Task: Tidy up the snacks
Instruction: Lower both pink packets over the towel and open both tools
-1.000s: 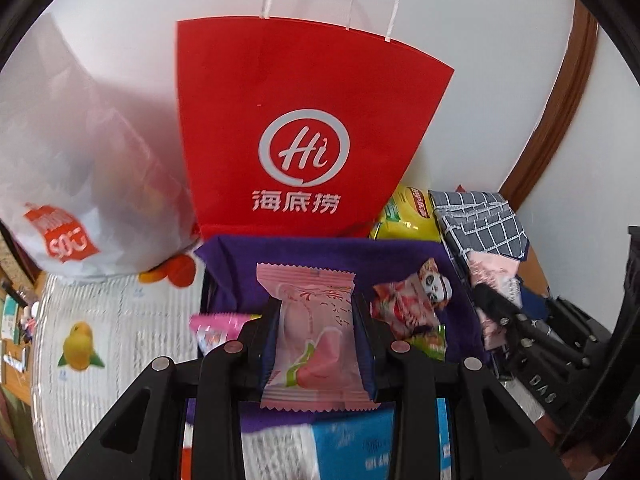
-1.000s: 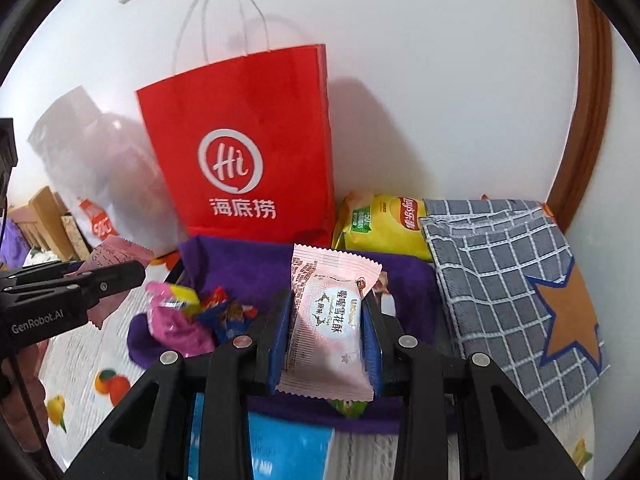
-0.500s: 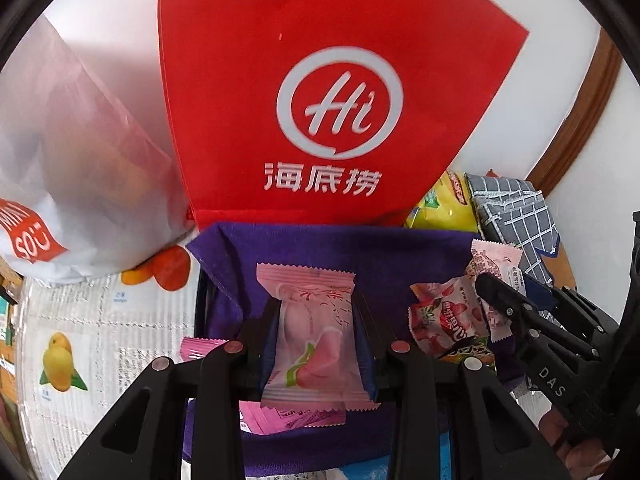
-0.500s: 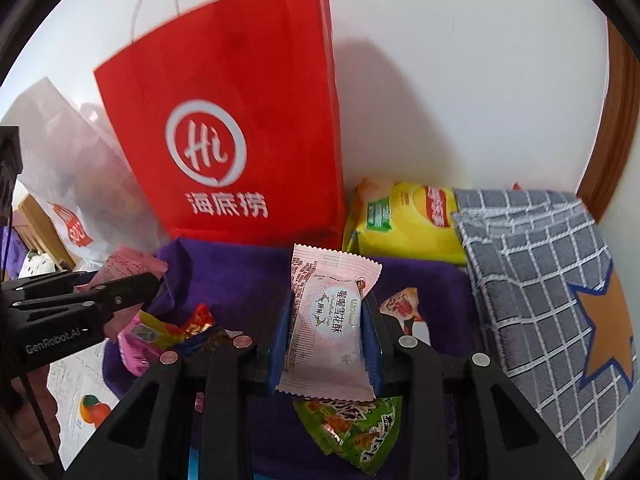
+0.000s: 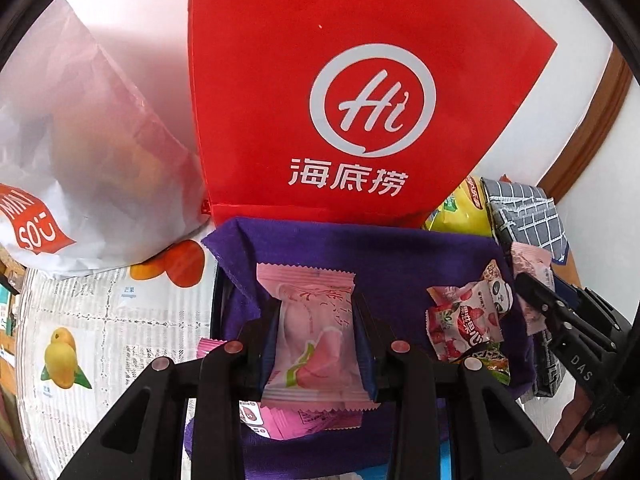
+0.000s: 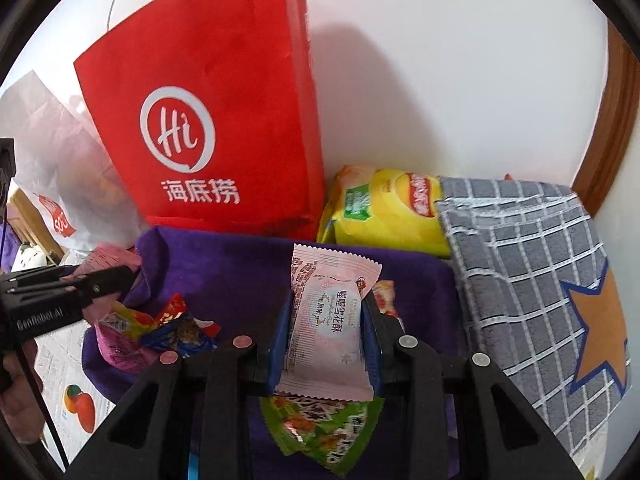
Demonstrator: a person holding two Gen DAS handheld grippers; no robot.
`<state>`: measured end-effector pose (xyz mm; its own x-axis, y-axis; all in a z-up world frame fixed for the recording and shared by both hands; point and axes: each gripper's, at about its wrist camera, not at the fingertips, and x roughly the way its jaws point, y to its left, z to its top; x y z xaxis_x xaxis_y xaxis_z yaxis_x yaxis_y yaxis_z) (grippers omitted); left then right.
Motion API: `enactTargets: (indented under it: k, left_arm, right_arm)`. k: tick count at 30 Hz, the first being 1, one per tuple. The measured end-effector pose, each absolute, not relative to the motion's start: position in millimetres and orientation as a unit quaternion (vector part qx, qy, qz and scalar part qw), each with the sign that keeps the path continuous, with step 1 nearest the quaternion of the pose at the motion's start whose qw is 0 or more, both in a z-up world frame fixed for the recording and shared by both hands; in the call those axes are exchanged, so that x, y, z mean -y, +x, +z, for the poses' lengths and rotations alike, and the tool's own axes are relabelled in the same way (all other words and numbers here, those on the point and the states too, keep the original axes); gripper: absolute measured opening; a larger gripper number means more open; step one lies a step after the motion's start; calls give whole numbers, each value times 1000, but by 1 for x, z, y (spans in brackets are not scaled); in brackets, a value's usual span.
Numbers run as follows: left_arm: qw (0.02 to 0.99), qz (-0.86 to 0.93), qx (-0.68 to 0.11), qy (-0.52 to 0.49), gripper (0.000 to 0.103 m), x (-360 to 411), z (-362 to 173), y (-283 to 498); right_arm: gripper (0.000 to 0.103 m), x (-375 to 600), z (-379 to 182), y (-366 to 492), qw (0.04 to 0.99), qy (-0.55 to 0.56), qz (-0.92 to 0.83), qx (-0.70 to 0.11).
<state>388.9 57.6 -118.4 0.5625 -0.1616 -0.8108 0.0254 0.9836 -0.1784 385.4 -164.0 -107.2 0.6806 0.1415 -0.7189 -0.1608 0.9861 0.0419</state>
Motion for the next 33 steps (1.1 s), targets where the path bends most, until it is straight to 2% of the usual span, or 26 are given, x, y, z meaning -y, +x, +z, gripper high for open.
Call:
enactTargets:
  k: [18,28,33]
  left_arm:
    - [866,-76,-490,-68,32,-44,-130,393]
    - [861,-73,-499,-64,32,-42,-135,395]
    - [862,-72,-499,-60,32,-39,-135,397]
  right_arm:
    - [34,134,-139,391,881,-57,131,-451]
    - [35,134,-144,394,877,-64,121,-460]
    - [38,133,-140,393,878,-66,122,-458]
